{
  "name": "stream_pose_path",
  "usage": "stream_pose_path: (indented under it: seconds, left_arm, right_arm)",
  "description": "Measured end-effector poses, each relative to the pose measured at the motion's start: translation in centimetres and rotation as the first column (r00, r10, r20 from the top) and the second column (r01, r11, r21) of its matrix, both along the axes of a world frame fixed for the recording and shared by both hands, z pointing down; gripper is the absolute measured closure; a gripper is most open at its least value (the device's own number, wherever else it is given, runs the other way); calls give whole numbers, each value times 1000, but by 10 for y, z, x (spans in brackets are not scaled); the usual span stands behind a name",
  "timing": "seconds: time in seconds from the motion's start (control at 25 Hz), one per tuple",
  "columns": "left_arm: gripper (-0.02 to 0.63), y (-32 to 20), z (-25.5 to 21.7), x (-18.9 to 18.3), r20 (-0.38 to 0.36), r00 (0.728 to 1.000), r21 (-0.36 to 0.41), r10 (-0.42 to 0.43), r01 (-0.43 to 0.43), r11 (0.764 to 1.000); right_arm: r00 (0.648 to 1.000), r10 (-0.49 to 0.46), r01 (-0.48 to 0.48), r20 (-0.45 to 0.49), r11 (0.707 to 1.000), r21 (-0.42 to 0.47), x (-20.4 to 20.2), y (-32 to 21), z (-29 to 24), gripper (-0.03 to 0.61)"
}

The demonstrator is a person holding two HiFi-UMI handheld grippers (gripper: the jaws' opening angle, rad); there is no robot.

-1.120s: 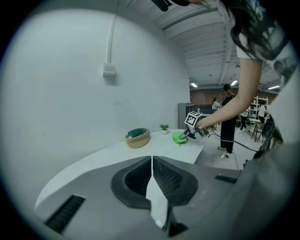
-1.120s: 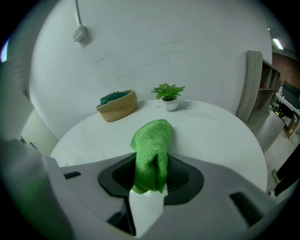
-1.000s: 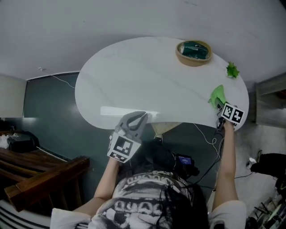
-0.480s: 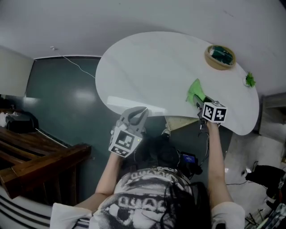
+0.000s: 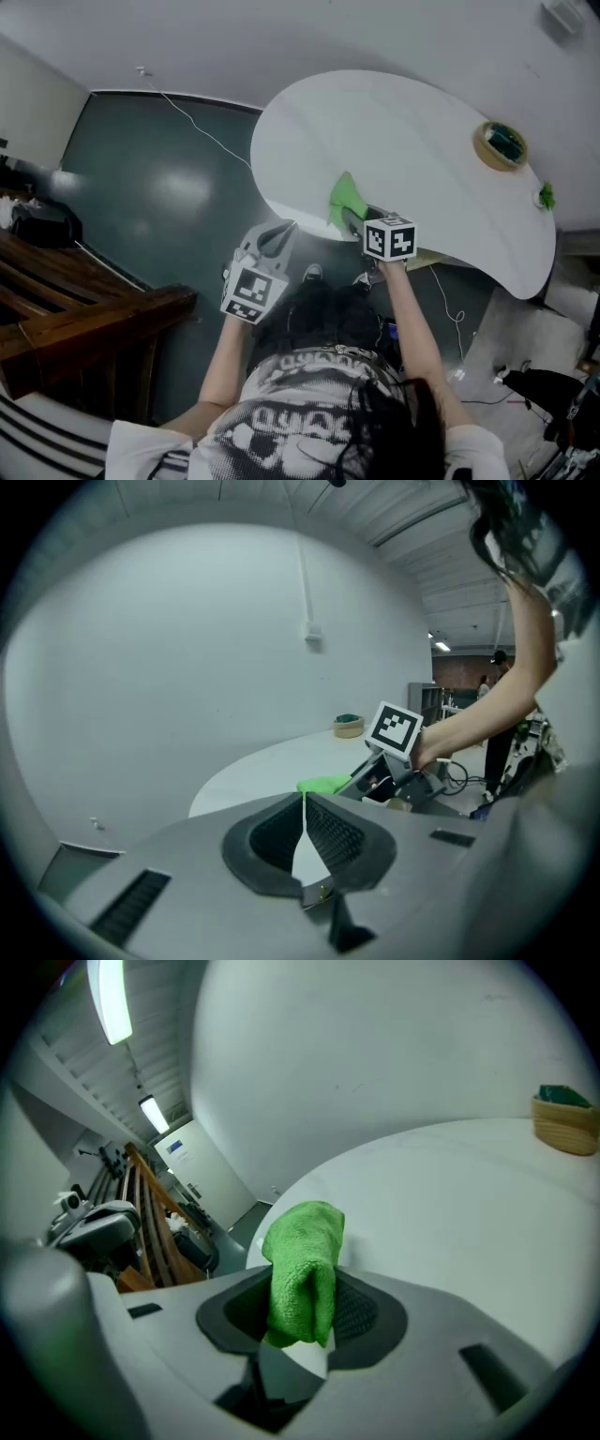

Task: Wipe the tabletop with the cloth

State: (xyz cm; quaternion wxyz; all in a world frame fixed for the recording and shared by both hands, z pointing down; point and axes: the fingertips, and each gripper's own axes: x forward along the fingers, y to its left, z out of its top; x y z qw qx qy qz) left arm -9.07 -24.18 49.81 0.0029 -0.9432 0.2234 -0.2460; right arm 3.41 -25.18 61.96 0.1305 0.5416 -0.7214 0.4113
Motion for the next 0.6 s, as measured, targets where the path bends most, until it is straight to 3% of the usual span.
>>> stream_pose_path:
  seconds: [0.16, 0.28, 0.52, 0.6]
  left_arm:
    - [604, -11, 4, -43, 11, 999, -7, -50, 50, 999]
    - [604, -12, 7, -66, 22, 998, -10, -57, 57, 998]
    - [604, -11, 13, -101, 27, 998, -19, -64, 65, 998]
    - [604, -10, 16, -103, 23, 998, -29, -66, 66, 997]
  right_arm:
    - [995, -95, 95, 40, 995, -1, -79, -15, 5, 434]
    - [992, -117, 117, 54, 993, -5, -112, -26, 10, 434]
    - [999, -23, 30, 44, 984, -173, -123, -14, 57, 434]
    - [998, 20, -8, 63, 982, -191, -114, -4, 65, 434]
